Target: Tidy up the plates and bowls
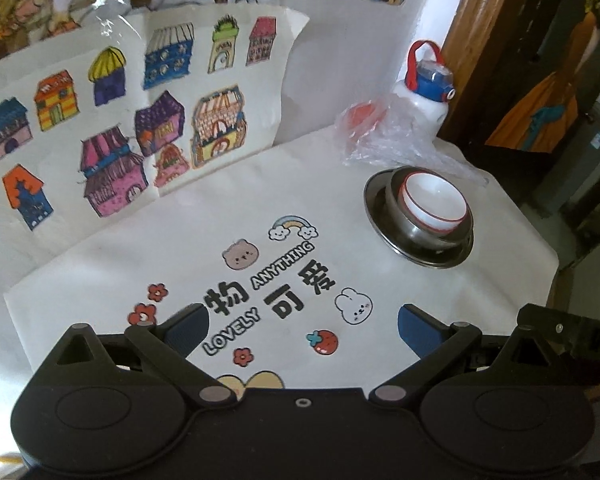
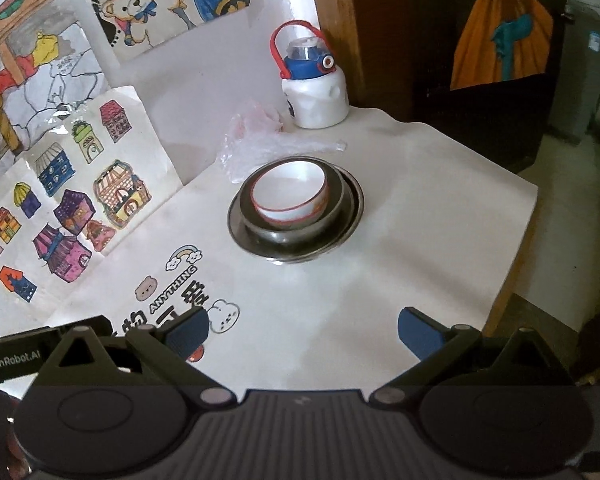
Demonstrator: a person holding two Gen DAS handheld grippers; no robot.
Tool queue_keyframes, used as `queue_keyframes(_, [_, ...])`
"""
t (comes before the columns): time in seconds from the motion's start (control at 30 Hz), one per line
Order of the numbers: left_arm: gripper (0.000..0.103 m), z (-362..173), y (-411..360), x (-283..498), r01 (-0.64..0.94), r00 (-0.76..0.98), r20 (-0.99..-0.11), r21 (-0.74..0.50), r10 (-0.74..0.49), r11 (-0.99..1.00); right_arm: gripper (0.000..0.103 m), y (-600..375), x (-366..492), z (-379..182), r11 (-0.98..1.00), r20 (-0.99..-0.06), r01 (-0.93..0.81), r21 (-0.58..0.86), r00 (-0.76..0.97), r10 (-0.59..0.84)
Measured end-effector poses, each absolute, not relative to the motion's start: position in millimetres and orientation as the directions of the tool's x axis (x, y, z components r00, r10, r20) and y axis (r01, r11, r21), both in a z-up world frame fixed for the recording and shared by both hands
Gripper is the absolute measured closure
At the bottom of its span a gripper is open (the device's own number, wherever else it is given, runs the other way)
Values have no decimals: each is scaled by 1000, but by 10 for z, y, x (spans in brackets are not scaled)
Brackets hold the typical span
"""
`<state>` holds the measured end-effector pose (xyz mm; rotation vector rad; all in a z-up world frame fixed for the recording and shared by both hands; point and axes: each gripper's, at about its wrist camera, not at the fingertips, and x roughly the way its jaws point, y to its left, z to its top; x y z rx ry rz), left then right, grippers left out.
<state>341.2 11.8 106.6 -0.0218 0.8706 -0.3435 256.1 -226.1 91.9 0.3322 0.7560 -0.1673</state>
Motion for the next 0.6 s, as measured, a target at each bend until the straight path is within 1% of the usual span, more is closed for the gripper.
queue_keyframes(0.3, [2, 1091, 385, 3242, 343, 651, -690, -104, -316, 934, 0, -1880, 2243, 957, 935, -656, 294, 199, 749, -96])
queue_keyframes(0.43, [2, 1067, 430, 3156, 372, 680, -663, -55, -313, 926, 0, -1724, 2137, 950, 940, -639, 294, 174, 760, -119])
queue_keyframes(0.6, [2, 1015, 444, 3069, 390, 690, -654, -25, -311, 920, 0, -1596, 2048, 938, 948, -625, 279, 155, 770, -125])
